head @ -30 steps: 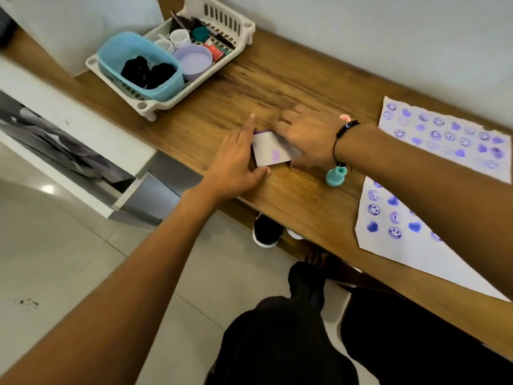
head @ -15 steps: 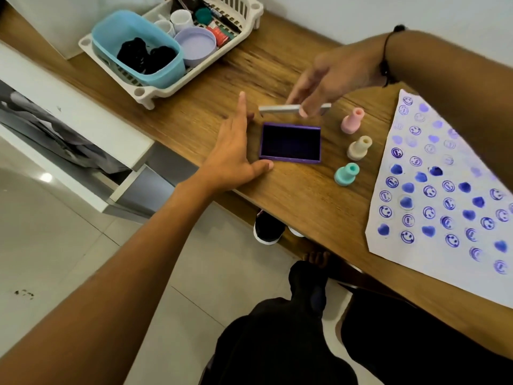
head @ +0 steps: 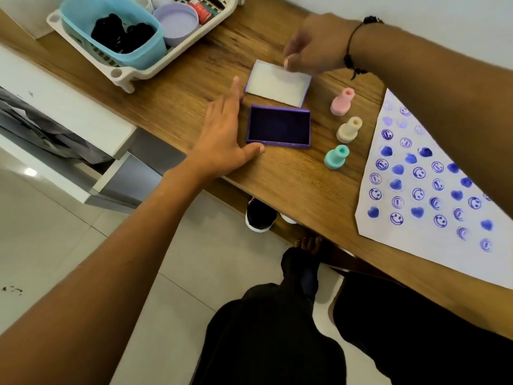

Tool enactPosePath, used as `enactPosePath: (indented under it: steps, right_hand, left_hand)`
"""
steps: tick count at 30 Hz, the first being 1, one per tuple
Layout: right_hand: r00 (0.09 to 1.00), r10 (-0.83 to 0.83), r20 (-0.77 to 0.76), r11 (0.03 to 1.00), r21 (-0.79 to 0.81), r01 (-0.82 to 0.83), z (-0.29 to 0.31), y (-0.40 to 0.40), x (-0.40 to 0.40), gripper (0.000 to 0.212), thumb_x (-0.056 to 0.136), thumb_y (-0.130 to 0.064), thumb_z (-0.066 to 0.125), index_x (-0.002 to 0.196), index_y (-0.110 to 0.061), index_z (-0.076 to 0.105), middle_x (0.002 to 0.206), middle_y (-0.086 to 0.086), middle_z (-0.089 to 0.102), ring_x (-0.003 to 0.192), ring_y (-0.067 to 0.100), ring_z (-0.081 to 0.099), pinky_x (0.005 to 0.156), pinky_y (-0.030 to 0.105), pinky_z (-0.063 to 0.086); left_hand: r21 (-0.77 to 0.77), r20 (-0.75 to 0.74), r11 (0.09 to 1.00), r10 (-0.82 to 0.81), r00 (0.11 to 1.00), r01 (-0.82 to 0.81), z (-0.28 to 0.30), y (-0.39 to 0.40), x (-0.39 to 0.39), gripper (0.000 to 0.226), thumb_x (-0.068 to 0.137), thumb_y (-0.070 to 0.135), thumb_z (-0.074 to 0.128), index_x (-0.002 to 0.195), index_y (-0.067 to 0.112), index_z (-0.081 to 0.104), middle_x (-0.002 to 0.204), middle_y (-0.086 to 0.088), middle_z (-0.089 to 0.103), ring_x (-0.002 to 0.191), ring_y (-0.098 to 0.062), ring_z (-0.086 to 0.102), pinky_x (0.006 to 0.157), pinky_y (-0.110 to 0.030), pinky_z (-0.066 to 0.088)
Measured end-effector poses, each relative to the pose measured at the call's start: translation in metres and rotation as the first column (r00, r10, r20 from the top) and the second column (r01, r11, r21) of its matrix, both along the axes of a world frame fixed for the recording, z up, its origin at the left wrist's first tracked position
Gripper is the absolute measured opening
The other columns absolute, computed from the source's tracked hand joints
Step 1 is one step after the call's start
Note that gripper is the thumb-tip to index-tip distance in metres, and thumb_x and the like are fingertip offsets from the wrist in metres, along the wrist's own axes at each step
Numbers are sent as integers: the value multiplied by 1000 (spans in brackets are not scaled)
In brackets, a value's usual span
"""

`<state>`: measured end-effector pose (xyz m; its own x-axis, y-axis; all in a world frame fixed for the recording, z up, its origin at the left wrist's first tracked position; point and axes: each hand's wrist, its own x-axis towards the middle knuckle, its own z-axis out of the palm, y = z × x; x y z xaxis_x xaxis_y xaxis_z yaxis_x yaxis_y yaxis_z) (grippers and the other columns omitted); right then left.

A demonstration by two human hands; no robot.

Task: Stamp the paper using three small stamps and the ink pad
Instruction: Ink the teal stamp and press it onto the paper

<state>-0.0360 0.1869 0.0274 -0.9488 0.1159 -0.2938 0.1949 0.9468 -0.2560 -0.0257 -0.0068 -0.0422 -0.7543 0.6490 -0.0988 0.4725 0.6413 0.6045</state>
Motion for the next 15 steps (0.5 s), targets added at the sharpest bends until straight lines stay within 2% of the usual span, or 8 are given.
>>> enactPosePath:
  steps: [2, 4, 7, 8, 11, 13, 15]
  right_hand:
    - [994, 15, -112, 998, 61, -8, 7, -2, 13, 39, 92, -27, 49, 125, -6, 53, 127, 18, 57, 115, 32, 53, 95, 40, 43]
    - [980, 27, -199, 999, 50, -17, 17, -3, 31, 36, 91, -26, 52, 119, -5, 57, 116, 19, 61, 106, 31, 56, 88, 38, 44]
    - [993, 70, -98, 996, 58, -65, 27, -7, 70, 31, 84, -35, 59, 100, -9, 67, 86, 10, 62, 82, 25, 56, 72, 31, 42]
    - [995, 86, -45, 993, 91, -81, 26, -10, 83, 32, 81, -38, 62, 96, -10, 69, 85, 11, 64, 81, 27, 56, 70, 32, 44]
    - [995, 88, 43, 978, 187, -95, 12, -20, 112, 37, 79, -38, 62, 101, -8, 64, 102, 22, 63, 93, 37, 58, 70, 33, 43]
    - [998, 50, 46, 979, 198, -58, 0, -24, 122, 32, 84, -31, 59, 105, -7, 61, 105, 23, 60, 95, 38, 58, 65, 31, 38]
    - [1000, -2, -3, 982, 188, 2, -10, -27, 129, 24, 87, -22, 56, 104, -6, 61, 102, 22, 62, 93, 39, 58, 64, 31, 37]
  left_hand:
    - [0, 5, 1000, 16, 1000, -16, 2, 1, 4, 104, 75, 30, 70, 149, 10, -1, 150, -12, 25, 138, -25, 23, 112, -34, 22]
    - [15, 12, 999, 51, 999, -51, 5, 1, 9, 100, 77, 31, 68, 149, 13, 1, 150, -13, 21, 138, -26, 20, 110, -33, 22]
    - [72, 2, 992, 108, 994, -108, 11, 4, 19, 91, 79, 32, 66, 148, 13, 10, 151, -13, 17, 138, -26, 17, 106, -28, 20]
    - [83, -15, 990, 118, 993, -116, 14, 5, 23, 88, 79, 31, 66, 148, 12, 14, 150, -13, 18, 138, -26, 17, 105, -26, 20]
    - [133, -67, 986, 112, 991, -102, 20, 11, 37, 74, 80, 25, 64, 143, 9, 29, 147, -14, 25, 135, -25, 24, 106, -23, 24]
    - [186, -86, 976, 131, 988, -113, 23, 16, 47, 62, 81, 19, 62, 137, 9, 39, 141, -14, 33, 130, -24, 31, 105, -26, 34]
    - [262, -47, 947, 207, 977, -188, 24, 19, 56, 50, 82, 14, 59, 131, 10, 48, 132, -12, 45, 119, -20, 43, 97, -26, 42]
